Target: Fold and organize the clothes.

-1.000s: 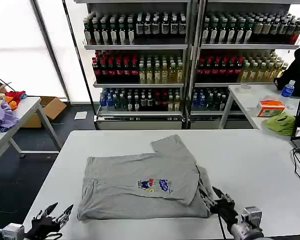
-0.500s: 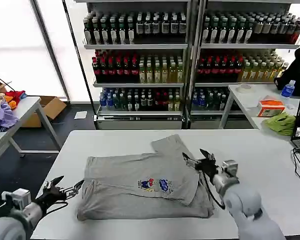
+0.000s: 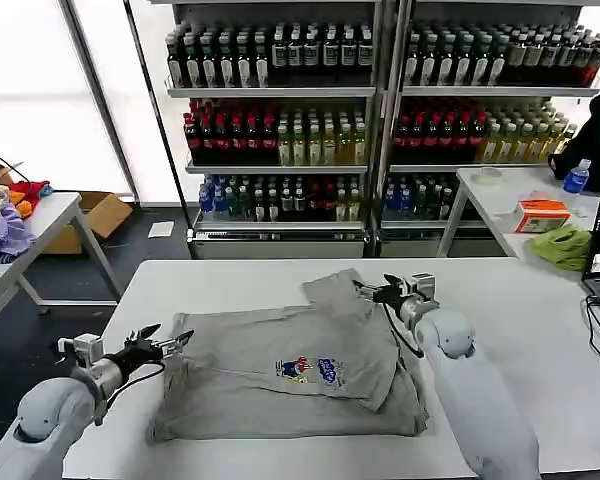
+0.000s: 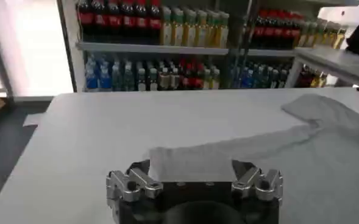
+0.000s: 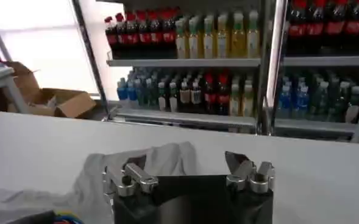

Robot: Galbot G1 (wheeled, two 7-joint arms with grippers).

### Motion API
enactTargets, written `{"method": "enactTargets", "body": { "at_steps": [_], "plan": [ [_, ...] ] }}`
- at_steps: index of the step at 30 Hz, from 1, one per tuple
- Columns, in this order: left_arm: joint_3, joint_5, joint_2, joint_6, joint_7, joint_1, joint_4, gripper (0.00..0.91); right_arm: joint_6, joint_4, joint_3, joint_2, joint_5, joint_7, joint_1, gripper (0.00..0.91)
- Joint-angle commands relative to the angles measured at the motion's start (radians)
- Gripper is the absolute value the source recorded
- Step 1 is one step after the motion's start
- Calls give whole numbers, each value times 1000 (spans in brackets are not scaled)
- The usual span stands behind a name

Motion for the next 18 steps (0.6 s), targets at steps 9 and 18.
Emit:
{"method": "enactTargets", "body": {
  "at_steps": [9,18],
  "plan": [
    [159,-28,-33,-15,38,-257,256,907,-3,-260,-30,106,-33,-51,116,907],
    [161,-27,-50,-1,43,-231,286,867,-7,-259,-22,124,10,-30,120,0]
  ]
}}
